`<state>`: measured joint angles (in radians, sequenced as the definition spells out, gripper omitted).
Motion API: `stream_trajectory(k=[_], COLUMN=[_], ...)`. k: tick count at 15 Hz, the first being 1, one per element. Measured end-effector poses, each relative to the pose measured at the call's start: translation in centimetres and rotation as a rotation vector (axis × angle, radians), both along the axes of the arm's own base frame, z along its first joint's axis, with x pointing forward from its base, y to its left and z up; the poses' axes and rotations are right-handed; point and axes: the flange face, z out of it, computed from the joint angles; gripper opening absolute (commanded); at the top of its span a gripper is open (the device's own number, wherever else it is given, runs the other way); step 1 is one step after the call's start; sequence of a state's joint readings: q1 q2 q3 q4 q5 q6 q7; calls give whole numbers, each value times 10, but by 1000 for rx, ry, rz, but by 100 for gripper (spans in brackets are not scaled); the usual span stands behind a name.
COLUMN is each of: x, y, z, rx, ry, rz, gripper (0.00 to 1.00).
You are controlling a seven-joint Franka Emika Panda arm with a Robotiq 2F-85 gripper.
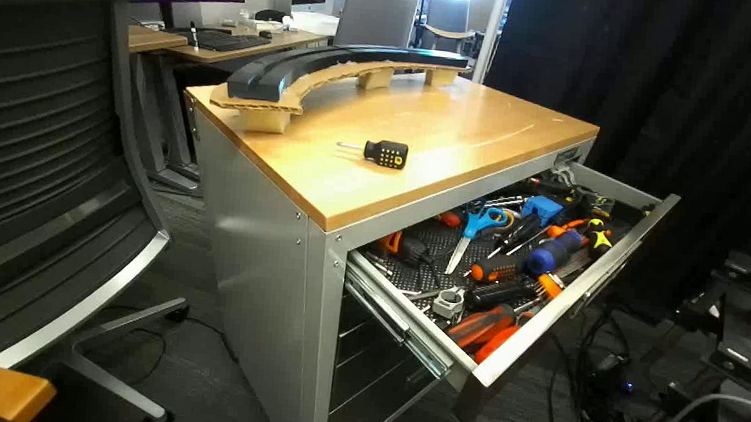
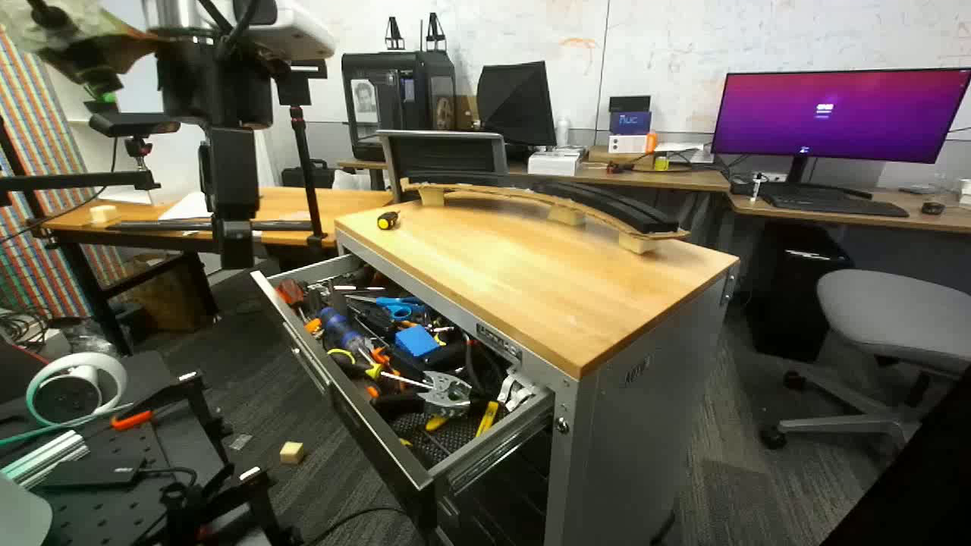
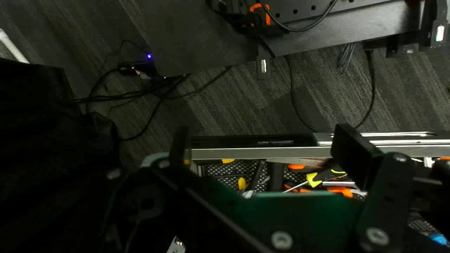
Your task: Put the screwdriver in the drawer and close it
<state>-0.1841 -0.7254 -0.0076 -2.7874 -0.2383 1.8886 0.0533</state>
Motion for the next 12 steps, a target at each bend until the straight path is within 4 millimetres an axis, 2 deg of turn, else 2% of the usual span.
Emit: stream_trajectory(k=[8, 10, 12], x=[3, 20, 45], y=[1, 10, 35], z=[-2, -10, -27], rx=[1, 2, 5], ry=[5, 5, 15], rz=[3, 28, 85], gripper=[100, 100, 100])
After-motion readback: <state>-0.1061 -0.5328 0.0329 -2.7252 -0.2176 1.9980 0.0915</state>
